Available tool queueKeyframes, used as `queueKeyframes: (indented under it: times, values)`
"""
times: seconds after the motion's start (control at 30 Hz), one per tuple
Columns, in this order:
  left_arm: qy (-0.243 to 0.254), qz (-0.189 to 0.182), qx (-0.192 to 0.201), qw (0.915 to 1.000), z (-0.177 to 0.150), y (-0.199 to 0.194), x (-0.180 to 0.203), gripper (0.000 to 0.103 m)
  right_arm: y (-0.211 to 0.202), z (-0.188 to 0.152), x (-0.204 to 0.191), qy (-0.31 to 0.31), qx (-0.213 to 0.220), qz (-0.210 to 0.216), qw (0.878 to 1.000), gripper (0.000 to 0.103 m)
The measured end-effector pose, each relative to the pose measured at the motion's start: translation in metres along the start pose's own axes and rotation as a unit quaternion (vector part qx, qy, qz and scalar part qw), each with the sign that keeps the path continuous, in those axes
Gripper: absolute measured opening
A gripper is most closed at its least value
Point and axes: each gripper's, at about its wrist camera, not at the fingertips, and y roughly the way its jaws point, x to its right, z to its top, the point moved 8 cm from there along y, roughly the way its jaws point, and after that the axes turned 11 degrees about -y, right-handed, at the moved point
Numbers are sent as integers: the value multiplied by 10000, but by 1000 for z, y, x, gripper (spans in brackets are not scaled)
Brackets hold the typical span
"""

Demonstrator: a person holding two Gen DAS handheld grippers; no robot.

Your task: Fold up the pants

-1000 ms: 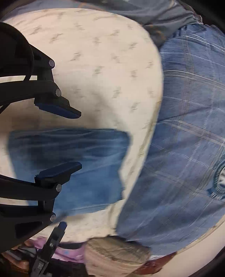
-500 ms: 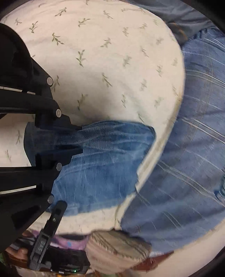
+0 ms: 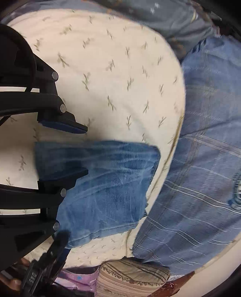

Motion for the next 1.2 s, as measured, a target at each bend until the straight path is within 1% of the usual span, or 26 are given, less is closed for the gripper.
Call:
queueKeyframes:
  times: [0.07, 0.13, 0.17, 0.27, 0.33, 0.37, 0.43, 0.5, 0.53, 0.6, 0.63, 0.7, 0.73, 0.77, 0.8, 0.83, 0.87, 0.9, 0.93, 0.97, 1.0, 1.07, 1.1, 1.13, 1.17, 1.2]
  values:
    - [99, 145, 287, 9994, -8, -13, -2, 41, -9, -6, -2, 82, 189, -43, 9998, 71]
    - [242, 301, 450, 9982, -17, -22, 0, 44, -13, -11, -5, 113, 285, -151, 9994, 71]
    - [319, 379, 506, 9975, -24, -25, 2, 47, -16, -13, -6, 66, 323, -272, 9991, 71]
    - [416, 517, 500, 9965, -43, -27, 3, 48, -23, -18, -5, -54, 417, -564, 9975, 71]
    - [424, 543, 471, 9965, -53, -28, 4, 48, -29, -25, 5, 158, 503, -703, 9961, 73]
    - [427, 556, 469, 9964, -55, -27, 4, 49, -29, -30, 9, 285, 489, -728, 9957, 77]
    - [499, 654, 449, 9956, -60, -25, 4, 49, -21, -43, 15, 452, 264, -620, 9967, 78]
    - [589, 704, 376, 9951, -61, -20, 4, 49, -8, -55, 14, 476, -50, -521, 9975, 76]
    - [620, 711, 342, 9950, -64, -19, 5, 49, -4, -56, 13, 431, -102, -528, 9976, 73]
    - [664, 740, 329, 9945, -65, -17, 7, 49, -2, -50, 12, 290, -32, -633, 9976, 70]
    - [669, 777, 360, 9941, -64, -15, 7, 49, -2, -48, 12, 240, 19, -707, 9972, 67]
    - [588, 785, 351, 9946, -60, -7, 5, 48, 2, -45, 12, 201, 32, -789, 9967, 53]
    - [551, 803, 262, 9949, -59, 0, 4, 45, 5, -44, 12, 193, 38, -775, 9968, 43]
    - [475, 826, 139, 9954, -59, 7, 2, 28, 10, -43, 14, 181, 11, -794, 9967, 38]
    - [407, 807, 62, 9959, -58, 13, 0, 17, 14, -42, 14, 174, -24, -839, 9963, 34]
    - [305, 709, -30, 9970, -58, 16, 0, 15, 19, -43, 15, 187, -71, -874, 9960, 22]
    - [216, 619, 23, 9978, -56, 15, 0, 10, 23, -43, 15, 195, -88, -798, 9966, 16]
    - [192, 576, 102, 9981, -55, 11, 1, 3, 24, -43, 13, 211, -80, -772, 9968, 15]
    - [226, 531, 248, 9980, -53, 3, 3, 3, 21, -43, 13, 214, -14, -793, 9966, 10]
    - [332, 507, 405, 9973, -51, -5, 7, 3, 15, -42, 12, 214, 73, -786, 9966, 2]
    - [407, 521, 479, 9967, -50, -10, 8, 3, 5, -41, 14, 271, 182, -779, 9964, 2]
    - [352, 525, 338, 9974, -53, -1, 5, 3, -4, -39, 19, 394, 353, -694, 9962, 2]
    - [321, 611, 175, 9975, -57, 9, 2, 3, 3, -42, 26, 513, 250, -663, 9962, 2]
    - [304, 698, 122, 9970, -60, 14, 0, 3, 14, -46, 31, 634, 73, -621, 9960, 2]
    - [323, 746, 165, 9966, -61, 15, 0, 4, 21, -51, 33, 731, -38, -584, 9956, 3]
    - [365, 759, 199, 9963, -60, 13, 2, 4, 24, -53, 34, 746, -60, -587, 9955, 2]
